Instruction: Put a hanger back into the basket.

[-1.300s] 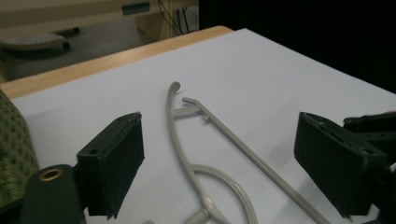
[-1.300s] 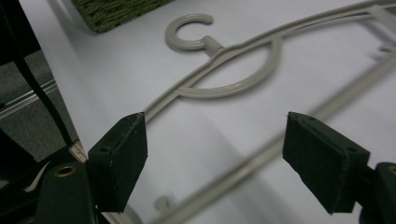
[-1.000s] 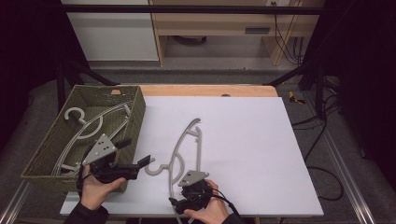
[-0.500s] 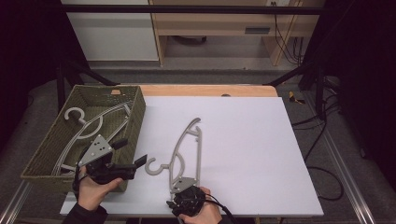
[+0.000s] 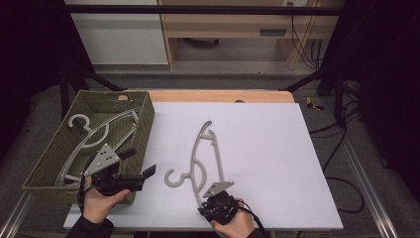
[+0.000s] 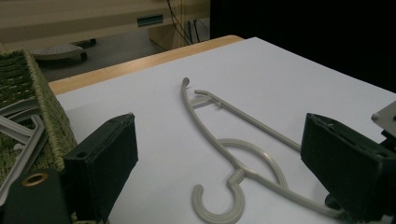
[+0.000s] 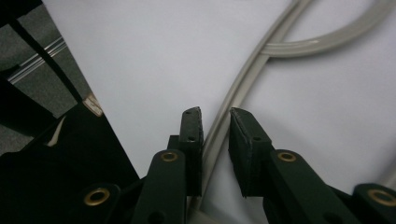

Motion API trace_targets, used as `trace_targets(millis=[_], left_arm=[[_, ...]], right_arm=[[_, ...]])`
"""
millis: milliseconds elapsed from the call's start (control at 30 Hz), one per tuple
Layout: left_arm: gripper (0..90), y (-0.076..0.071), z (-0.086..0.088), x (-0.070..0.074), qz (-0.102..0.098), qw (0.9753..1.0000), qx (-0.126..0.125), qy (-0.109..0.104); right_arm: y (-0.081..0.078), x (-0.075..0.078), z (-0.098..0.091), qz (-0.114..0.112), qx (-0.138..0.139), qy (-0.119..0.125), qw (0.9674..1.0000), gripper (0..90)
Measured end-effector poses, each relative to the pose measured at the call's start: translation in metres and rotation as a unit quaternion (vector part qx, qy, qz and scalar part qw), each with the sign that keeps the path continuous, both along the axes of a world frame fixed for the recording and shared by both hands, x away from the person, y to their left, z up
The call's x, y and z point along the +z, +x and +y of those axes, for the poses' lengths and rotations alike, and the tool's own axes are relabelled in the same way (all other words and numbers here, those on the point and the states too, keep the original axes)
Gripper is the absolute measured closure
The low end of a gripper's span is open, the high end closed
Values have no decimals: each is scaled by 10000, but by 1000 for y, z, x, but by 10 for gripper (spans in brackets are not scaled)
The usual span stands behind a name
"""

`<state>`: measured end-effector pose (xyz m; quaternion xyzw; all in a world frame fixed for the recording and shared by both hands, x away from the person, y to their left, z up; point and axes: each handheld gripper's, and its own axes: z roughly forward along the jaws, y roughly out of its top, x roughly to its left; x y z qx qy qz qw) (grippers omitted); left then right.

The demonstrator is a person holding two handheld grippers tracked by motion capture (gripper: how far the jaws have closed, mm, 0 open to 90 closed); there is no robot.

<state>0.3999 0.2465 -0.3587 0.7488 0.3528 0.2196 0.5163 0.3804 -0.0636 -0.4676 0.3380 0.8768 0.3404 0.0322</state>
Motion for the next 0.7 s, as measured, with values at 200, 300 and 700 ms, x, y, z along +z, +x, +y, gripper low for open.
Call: trace_targets(millis=[200, 300, 700], left_arm=[[107, 1, -1, -2, 33, 10000, -12, 44], [107, 1, -2, -4, 62, 10000, -13, 32], [106, 1, -4, -5, 73, 9999, -60, 83]], right_arm=[[5, 3, -36, 50, -201, -75, 9998, 799], [5, 6, -50, -11, -402, -247, 9989, 816], [13, 9, -72, -85, -442, -360, 9983, 693]])
